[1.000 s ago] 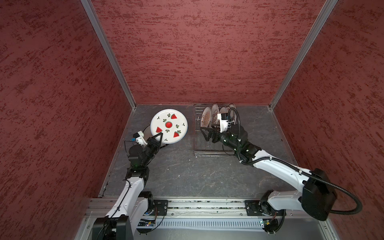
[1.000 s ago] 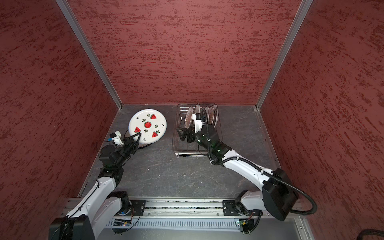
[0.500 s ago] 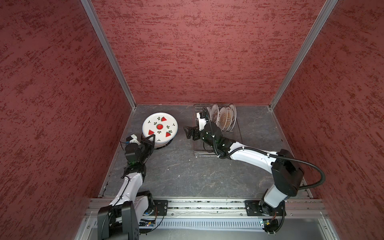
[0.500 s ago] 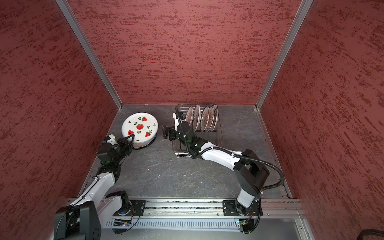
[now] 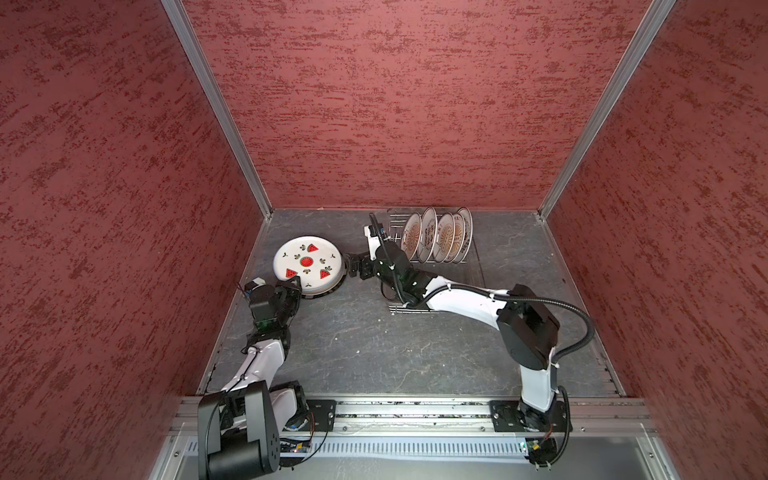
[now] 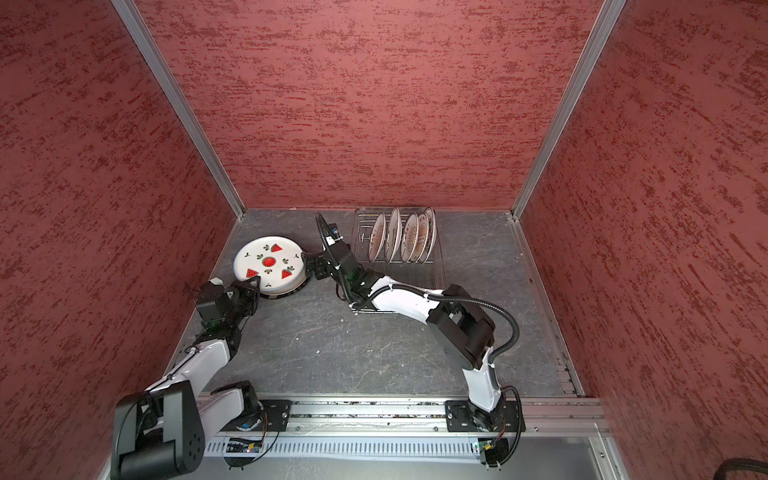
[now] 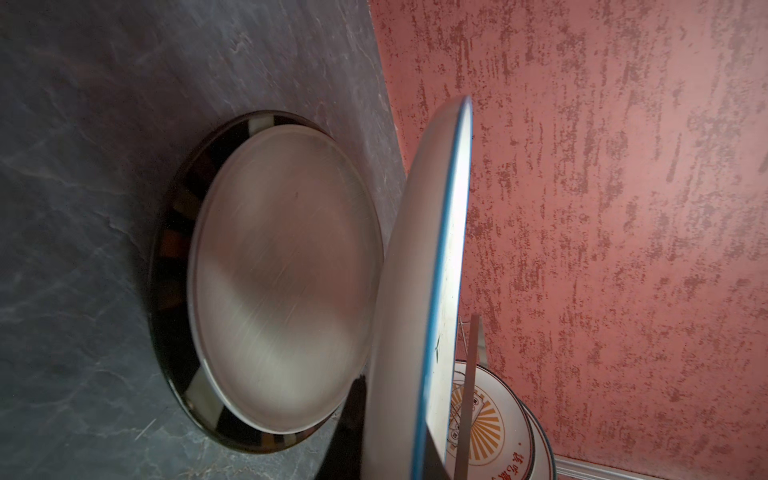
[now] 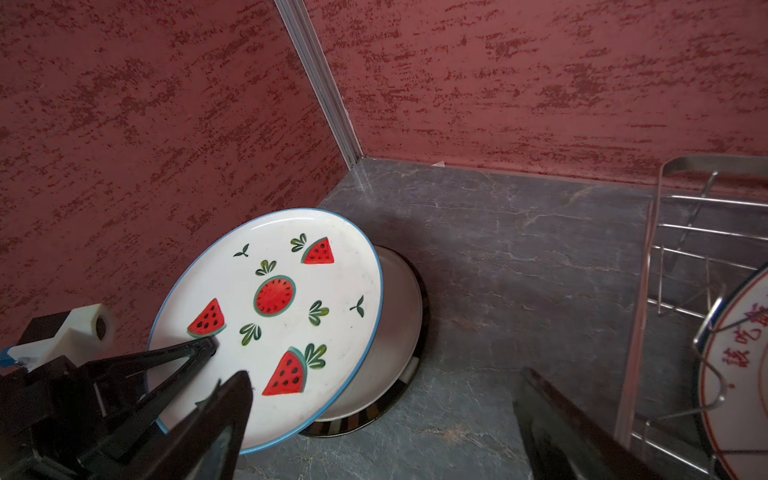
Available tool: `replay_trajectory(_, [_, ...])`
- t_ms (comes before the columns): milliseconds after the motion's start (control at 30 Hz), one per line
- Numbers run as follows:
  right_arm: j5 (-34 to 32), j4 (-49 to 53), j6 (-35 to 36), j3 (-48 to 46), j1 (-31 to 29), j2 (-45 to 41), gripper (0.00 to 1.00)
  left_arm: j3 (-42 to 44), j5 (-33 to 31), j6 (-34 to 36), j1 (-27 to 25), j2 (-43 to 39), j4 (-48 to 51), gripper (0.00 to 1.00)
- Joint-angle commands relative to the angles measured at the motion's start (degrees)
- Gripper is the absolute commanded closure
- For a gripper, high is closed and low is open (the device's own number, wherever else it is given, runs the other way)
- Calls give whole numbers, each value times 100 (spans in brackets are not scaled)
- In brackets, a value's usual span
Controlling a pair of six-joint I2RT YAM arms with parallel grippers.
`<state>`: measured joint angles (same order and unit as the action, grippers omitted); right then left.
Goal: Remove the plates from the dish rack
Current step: 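Lower the watermelon plate onto the stacked plates with the left gripper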
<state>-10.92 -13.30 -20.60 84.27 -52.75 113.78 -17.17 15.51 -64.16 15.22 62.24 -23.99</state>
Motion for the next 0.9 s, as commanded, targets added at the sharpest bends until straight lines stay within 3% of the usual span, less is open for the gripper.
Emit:
replay_trajectory(0, [132, 145, 91, 362, -70, 167, 2, -318, -224, 155, 21, -45, -541, 100])
replay_trajectory(200, [204, 422, 204, 815, -88, 511, 1, -482, -118, 170, 52, 315, -562, 100])
replay_trajectory(700, [291, 460, 292, 951, -95, 759, 1, -777, -305, 387, -112, 833, -133, 100])
replay_trajectory(867, [327, 442, 269, 933, -95, 761, 2, -845, -222, 347, -76, 1257, -490, 100])
